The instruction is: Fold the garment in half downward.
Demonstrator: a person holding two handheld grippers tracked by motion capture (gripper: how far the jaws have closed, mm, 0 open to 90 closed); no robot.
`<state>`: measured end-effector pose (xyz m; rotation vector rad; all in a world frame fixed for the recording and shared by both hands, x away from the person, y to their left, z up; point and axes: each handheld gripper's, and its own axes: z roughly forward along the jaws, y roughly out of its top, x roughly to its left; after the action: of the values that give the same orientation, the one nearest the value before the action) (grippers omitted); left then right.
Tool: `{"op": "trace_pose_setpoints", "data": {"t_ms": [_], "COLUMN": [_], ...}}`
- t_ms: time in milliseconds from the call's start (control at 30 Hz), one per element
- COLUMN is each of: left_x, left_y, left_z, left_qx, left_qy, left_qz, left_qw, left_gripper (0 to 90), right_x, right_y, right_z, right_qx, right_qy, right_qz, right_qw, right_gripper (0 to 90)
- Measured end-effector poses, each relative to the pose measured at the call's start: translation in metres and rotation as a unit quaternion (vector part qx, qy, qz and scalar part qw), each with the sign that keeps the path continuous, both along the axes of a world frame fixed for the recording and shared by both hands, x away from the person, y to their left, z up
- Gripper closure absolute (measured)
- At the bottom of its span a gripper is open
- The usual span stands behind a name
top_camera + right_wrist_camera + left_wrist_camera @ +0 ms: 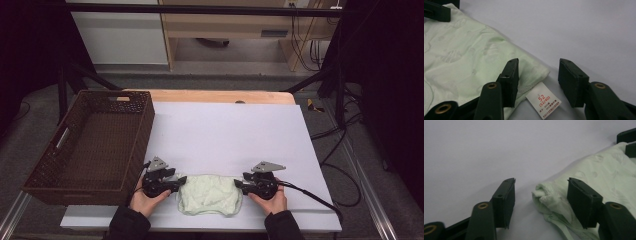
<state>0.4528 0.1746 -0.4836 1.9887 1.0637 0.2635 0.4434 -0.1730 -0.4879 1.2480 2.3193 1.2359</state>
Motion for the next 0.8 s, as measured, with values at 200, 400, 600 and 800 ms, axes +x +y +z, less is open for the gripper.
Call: {"op": "trace_pose_setpoints", "data": {"t_ms": [200, 400, 600, 800], "left_x": [-0.003, -0.006, -0.005, 0.004], "left_y": [-0.004, -0.009, -0.009, -0.012], "left_z": [0.000, 0.003, 0.005, 0.010], "left_qx": [0.005, 0.014, 0.010, -0.010], "left_qy": [0.007, 0.016, 0.007, -0.017], "left_qz": [-0.005, -0.006, 0.000, 0.013], "left_qw": [0.9999, 0.9998, 0.9999, 0.9997], "left_gripper": [57.0, 70.9, 74.8, 75.1], "right_x": [-0.003, -0.002, -0.001, 0.003], "right_y": [0.003, 0.004, 0.001, -0.005], "right_z": [-0.001, -0.002, 0.002, 0.010], "right_qx": [0.015, 0.023, 0.024, 0.021], "right_qy": [0.011, 0.020, 0.004, -0.018], "right_qz": [0.006, 0.010, 0.012, 0.004], "right_qw": [0.9998, 0.9995, 0.9996, 0.9996], "right_gripper": [69.9, 82.8, 84.9, 85.1]}}
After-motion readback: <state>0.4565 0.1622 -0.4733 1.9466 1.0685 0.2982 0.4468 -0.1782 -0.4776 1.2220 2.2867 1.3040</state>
